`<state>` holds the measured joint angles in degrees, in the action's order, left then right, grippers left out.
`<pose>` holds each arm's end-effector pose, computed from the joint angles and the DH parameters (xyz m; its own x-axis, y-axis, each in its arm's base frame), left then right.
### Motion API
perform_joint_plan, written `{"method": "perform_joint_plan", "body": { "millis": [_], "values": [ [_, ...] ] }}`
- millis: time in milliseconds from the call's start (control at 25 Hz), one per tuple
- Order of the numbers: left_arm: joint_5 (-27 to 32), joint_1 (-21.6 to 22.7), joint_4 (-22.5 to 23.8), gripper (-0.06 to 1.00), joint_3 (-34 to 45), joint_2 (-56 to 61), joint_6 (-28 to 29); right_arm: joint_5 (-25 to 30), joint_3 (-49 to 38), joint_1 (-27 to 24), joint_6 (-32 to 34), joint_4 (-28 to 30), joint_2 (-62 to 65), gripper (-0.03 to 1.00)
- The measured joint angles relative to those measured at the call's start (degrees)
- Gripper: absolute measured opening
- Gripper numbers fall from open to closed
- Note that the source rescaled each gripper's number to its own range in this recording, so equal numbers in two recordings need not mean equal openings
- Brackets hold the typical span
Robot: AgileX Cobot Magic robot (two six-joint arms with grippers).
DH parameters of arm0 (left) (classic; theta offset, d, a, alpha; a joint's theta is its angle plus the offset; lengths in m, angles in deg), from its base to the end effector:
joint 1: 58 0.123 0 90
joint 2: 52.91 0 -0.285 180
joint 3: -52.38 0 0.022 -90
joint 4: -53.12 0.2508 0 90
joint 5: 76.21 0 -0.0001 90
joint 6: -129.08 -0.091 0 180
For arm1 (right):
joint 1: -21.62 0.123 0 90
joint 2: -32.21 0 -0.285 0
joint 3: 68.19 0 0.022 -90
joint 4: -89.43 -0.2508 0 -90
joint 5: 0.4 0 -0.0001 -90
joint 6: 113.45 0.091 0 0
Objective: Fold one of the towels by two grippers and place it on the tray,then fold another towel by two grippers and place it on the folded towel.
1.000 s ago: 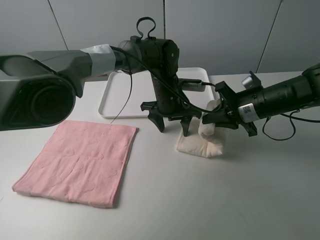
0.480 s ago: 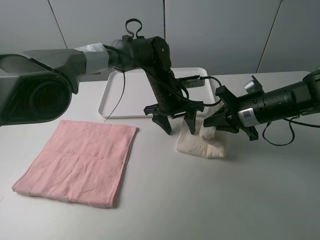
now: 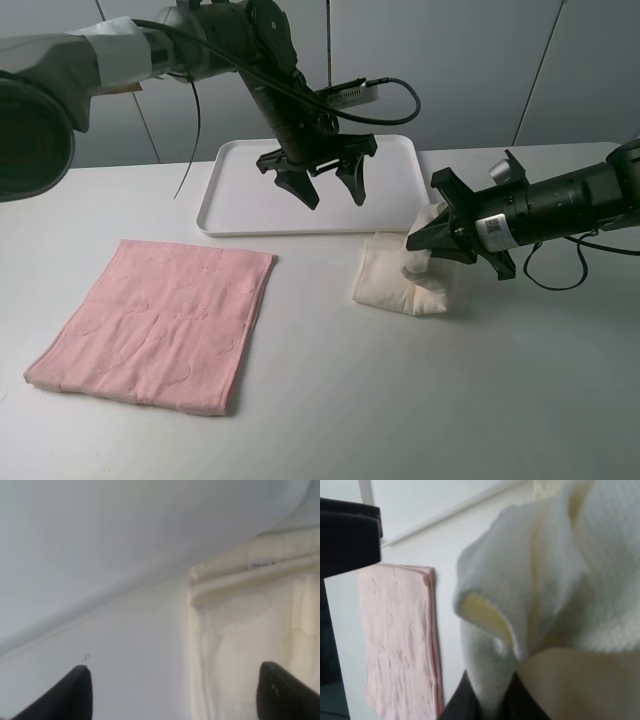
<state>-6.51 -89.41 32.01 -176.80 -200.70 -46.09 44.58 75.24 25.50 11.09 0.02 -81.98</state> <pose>0.4206 -0.2929 0.1756 -0.9318 0.3311 -0.1490 0.3630 0.8552 -0.3700 0.2843 0.0838 0.1184 -0.9426 0.3295 -0.0547 0.1648 0.6010 0.7821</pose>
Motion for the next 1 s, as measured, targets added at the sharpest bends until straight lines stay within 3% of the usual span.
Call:
{"method": "perform_joint_plan", "body": {
  "millis": [200, 280, 440, 680, 880, 1000],
  "values": [
    [0.00, 0.00, -0.90, 0.86, 0.00, 3.72, -3.54, 0.00, 0.00, 0.00, -0.11, -1.06, 0.00, 0.04],
    [0.00, 0.00, -1.01, 0.86, 0.00, 5.03, -4.83, 0.00, 0.00, 0.28, -0.11, -1.69, 0.00, 0.13],
    [0.11, 0.00, -1.01, 0.86, 0.00, 6.65, -5.95, -0.45, -0.11, 3.42, -0.81, -6.55, 0.00, 0.39],
    [0.11, 0.11, -1.01, 0.86, 0.00, 7.89, -6.43, -0.93, -0.11, 6.11, -2.65, -10.11, 0.00, 0.42],
    [0.11, 2.06, -1.01, 0.86, 0.00, 8.66, -6.54, -3.99, 0.70, 6.00, -3.77, -8.19, 1.51, 0.53],
    [0.11, 3.31, -1.01, 0.86, 0.00, 8.78, -6.54, -4.71, 2.25, 3.98, -0.67, -4.13, 4.07, 0.62]
  ]
}}
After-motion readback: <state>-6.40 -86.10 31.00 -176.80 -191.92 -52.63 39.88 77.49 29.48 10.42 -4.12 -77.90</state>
